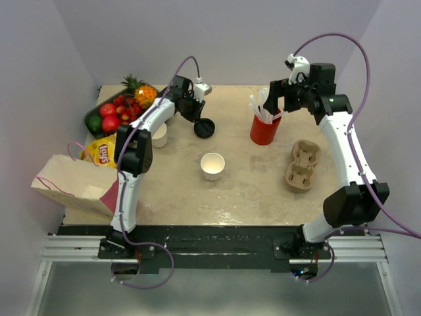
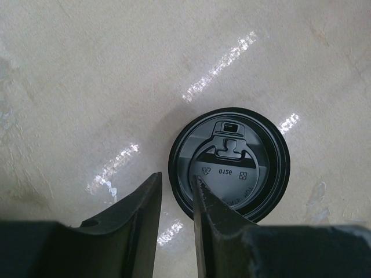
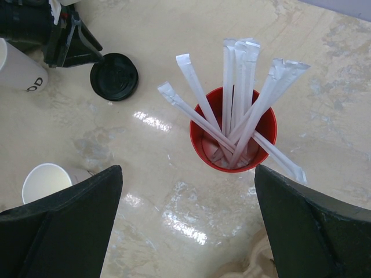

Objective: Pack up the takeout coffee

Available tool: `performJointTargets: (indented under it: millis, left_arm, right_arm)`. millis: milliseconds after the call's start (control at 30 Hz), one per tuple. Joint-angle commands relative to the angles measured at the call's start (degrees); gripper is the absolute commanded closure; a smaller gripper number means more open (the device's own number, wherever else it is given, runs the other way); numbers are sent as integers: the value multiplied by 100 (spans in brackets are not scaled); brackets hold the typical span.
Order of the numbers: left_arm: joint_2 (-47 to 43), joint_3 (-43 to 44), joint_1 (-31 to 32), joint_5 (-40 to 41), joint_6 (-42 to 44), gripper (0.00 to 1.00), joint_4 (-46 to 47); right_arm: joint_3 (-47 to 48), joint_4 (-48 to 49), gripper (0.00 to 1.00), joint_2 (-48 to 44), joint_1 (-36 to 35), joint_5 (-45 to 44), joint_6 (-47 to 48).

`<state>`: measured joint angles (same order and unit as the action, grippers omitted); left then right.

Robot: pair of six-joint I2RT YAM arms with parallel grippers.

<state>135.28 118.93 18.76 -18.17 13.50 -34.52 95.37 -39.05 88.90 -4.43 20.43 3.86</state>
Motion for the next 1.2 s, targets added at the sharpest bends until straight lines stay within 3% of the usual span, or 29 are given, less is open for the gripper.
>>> performJointTargets:
  millis: [0, 600, 1167]
  left_arm:
    - [86, 262, -48, -108, -137, 68, -2]
    - [148, 288, -66, -55, -102, 75, -19]
    - [139, 306, -101, -28, -58, 92, -19]
  right_arm:
    - [43, 134, 1, -154, 30, -39, -34]
    - [60, 196, 1, -84, 21, -21, -43]
    - [87, 213, 1, -14, 30, -12, -61]
